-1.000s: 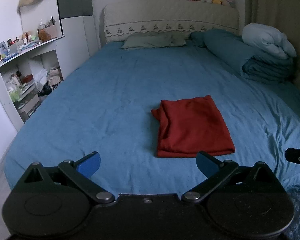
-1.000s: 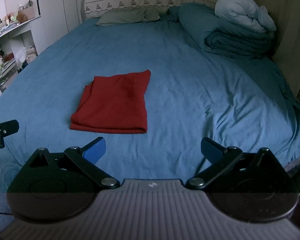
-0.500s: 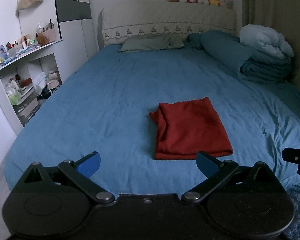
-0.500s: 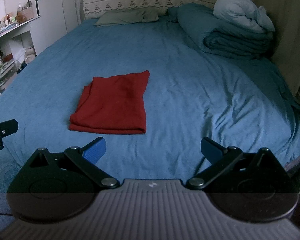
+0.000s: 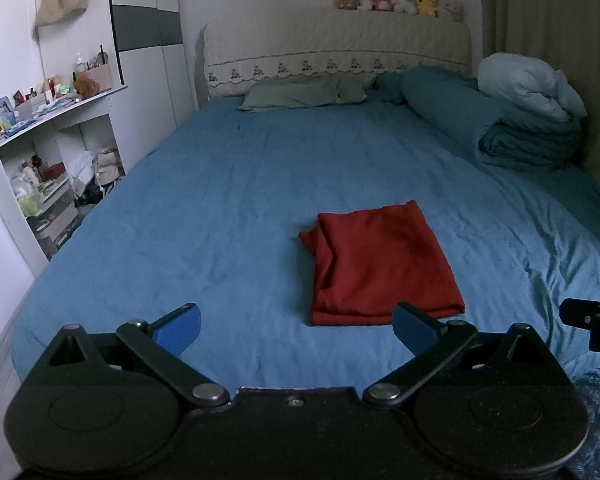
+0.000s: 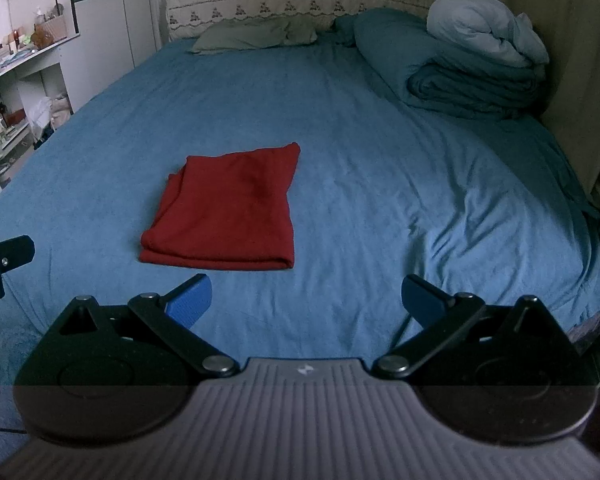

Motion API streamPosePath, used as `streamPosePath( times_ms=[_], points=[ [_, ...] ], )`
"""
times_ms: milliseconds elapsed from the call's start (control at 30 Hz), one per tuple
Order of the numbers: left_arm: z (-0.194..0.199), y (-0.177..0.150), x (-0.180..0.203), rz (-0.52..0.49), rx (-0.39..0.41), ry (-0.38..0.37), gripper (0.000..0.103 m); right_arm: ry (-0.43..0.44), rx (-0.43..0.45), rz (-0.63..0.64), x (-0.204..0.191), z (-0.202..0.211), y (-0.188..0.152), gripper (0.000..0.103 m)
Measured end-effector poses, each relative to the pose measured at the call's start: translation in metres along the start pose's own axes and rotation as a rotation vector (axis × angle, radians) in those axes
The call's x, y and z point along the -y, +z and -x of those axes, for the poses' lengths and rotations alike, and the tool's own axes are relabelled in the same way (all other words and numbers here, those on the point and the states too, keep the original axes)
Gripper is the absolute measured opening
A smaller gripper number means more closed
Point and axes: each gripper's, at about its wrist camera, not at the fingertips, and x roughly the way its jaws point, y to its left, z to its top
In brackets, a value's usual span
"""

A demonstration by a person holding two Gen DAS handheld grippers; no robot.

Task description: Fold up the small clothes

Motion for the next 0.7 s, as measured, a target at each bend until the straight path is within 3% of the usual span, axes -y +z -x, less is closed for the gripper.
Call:
streamPosePath(
  times_ms=[700],
  points=[
    [0.0053, 0.0020, -0.0056, 0.004, 0.011, -0.001, 0.103, -0.005, 0.005, -0.004, -0.0024, 0.0011, 0.0008, 0.103]
  ],
)
